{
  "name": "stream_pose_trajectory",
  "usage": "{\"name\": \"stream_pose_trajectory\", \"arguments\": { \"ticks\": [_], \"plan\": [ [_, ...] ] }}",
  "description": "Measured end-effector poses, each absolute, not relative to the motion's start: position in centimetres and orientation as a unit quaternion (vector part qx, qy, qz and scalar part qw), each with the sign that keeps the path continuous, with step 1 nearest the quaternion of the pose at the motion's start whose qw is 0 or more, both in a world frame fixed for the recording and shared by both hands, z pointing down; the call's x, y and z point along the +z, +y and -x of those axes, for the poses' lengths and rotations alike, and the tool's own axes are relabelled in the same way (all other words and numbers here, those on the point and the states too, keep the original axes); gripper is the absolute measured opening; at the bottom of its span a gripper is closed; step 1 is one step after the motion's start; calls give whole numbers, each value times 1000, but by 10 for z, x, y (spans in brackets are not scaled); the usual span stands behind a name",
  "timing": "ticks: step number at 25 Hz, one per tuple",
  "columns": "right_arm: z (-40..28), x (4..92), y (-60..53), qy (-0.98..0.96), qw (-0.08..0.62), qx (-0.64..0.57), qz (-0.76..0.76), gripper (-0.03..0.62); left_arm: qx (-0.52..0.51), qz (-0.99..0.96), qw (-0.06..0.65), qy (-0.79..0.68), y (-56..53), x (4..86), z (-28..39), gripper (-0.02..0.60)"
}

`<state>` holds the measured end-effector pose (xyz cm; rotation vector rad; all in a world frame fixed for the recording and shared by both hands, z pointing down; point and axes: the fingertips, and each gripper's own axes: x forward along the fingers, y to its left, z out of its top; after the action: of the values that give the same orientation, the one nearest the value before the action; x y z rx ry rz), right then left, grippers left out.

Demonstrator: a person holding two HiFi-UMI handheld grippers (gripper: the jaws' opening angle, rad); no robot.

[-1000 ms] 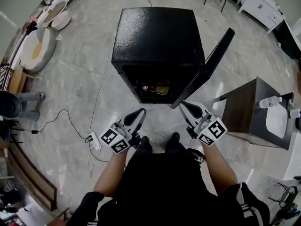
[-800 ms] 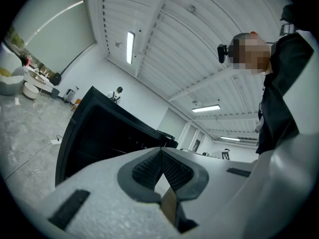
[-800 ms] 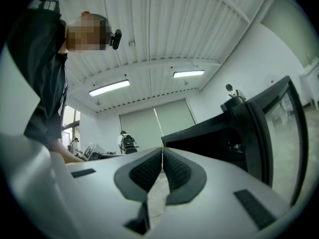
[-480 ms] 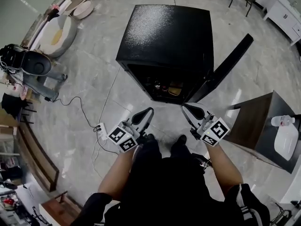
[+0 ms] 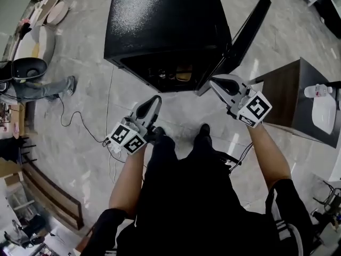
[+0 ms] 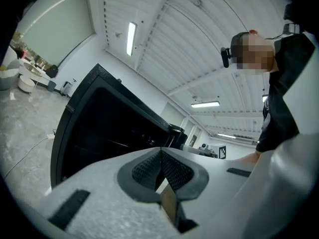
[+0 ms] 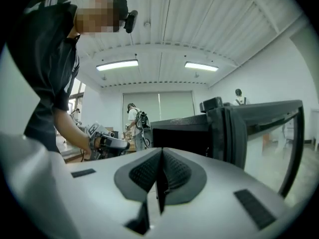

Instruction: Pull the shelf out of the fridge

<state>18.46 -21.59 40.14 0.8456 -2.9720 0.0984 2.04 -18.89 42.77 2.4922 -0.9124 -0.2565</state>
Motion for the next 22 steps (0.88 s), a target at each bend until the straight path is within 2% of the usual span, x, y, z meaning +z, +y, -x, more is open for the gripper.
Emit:
{"name": "stream_pose_trajectory", "arguments": {
  "ticks": [3, 7, 10, 22],
  "plan": [
    [-178, 403, -215, -957, 17, 50, -285, 26, -99, -907, 247, -326, -196, 436, -15, 23],
    [-159, 425, -213, -941, -50, 126, -311, 26, -118, -894, 285, -324, -211, 457, -15, 23],
    [-145, 451, -218, -923, -76, 168, -337, 26, -136, -882, 319, -320, -216, 475, -16, 23],
    [-149, 523, -257, -856, -157, 281, -404, 26, -214, -804, 393, -392, -243, 557, -12, 23]
  ]
}}
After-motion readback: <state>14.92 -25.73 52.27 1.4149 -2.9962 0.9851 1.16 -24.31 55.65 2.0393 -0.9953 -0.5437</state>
